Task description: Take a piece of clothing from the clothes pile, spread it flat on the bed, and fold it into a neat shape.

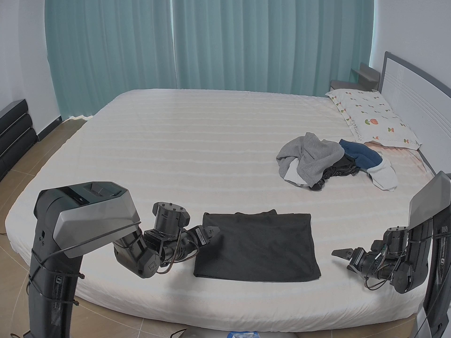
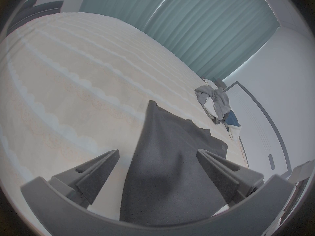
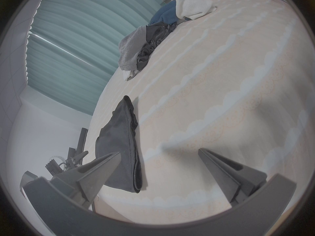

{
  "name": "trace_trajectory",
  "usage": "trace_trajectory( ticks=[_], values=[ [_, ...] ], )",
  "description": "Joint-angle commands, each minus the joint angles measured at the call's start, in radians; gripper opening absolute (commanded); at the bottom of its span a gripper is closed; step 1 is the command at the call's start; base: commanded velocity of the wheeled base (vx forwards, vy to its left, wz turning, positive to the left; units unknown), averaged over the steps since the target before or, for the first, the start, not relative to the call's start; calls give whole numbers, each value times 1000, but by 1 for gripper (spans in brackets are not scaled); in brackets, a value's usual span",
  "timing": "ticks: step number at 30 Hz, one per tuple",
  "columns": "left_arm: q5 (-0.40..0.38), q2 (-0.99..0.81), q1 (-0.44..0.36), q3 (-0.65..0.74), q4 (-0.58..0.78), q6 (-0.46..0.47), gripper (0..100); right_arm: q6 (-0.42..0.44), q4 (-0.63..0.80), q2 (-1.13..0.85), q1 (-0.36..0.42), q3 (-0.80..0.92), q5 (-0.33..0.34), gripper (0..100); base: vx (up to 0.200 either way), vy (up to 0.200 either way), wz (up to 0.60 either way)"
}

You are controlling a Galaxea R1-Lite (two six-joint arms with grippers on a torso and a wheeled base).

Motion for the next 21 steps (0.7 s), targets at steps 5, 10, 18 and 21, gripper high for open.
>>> trace_trajectory(
  ticks=[5, 10, 18, 21],
  values=[
    [0, 28, -13, -6, -4, 9, 100, 3, -16, 9, 2, -2, 0, 100, 0, 0, 0],
    [0, 34, -17, -21, -2, 4, 100, 3, -16, 9, 2, -1, 6, 100, 0, 0, 0],
    [22, 43, -17, -27, -1, 4, 0, 1, -16, 10, 2, 1, 6, 100, 0, 0, 0],
    [45, 42, -19, -20, -1, 3, 0, 3, -16, 9, 2, 1, 6, 100, 0, 0, 0]
  ],
)
